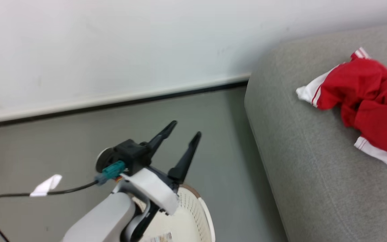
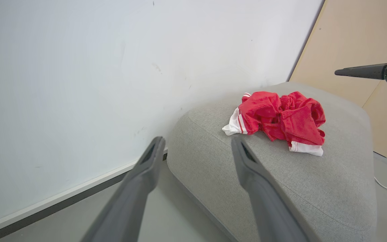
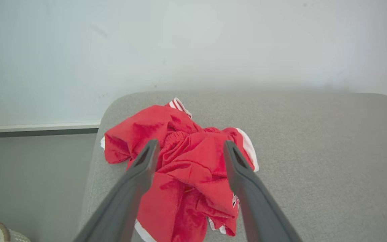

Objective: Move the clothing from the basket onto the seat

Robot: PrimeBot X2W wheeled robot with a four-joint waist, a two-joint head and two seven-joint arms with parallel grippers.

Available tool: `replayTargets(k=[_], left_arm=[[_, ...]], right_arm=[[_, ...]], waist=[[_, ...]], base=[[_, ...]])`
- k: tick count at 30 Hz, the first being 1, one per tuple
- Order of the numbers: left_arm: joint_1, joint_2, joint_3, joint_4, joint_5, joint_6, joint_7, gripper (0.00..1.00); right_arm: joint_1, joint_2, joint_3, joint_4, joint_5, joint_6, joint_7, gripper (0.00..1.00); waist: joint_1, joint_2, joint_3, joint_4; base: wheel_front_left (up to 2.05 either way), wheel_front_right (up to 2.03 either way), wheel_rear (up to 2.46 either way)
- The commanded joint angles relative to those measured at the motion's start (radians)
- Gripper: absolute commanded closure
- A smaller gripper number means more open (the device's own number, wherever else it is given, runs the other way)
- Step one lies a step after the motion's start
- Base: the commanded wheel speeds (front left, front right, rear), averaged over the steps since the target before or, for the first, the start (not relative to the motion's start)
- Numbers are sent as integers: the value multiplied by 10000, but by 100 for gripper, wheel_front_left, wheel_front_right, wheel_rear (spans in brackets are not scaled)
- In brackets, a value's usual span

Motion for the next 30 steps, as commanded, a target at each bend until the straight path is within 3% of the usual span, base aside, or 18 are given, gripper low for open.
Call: replayTargets(k=[1,4,11,15,19,25,30], left_arm=[[244,149,114,-72,-89,86,-63,0],[672,395,538,-277,-302,323,-96,0],[1787,1051,1875,-790,-656,1044,-158,0],[2522,1383,2792,-929,-486,1873,-150,0],[3388,1315,3572,-1233,-400,2296,-152,0],[4589,999,4485,-1416,54,2382,-154,0],[5326,415,5329,-1464,697,2028,-155,0]], right_arm=[[164,-108,30,-187,-14,22,-214,0],[392,-169,-48,-826,-89,21,-969,0],[1408,453,-552,-2126,-388,16,-3066,0],[2308,1058,-987,-2435,-858,16,-4038,0],[3434,1924,-1628,-2633,-1606,15,-4511,0],[5279,3548,-2613,-3315,-3076,15,-4659,0],[6821,4850,-3720,-3921,-4085,15,-4659,0]], waist=[[3,0,-730,7],[3,0,-1237,116],[3,0,-2075,548],[3,0,-2286,856],[3,0,-2403,1145],[3,0,-2387,1561],[3,0,-2392,1902]], base=[[0,0,0],[0,0,0],[0,0,0],[0,0,0],[0,0,0],[0,0,0],[0,0,0]])
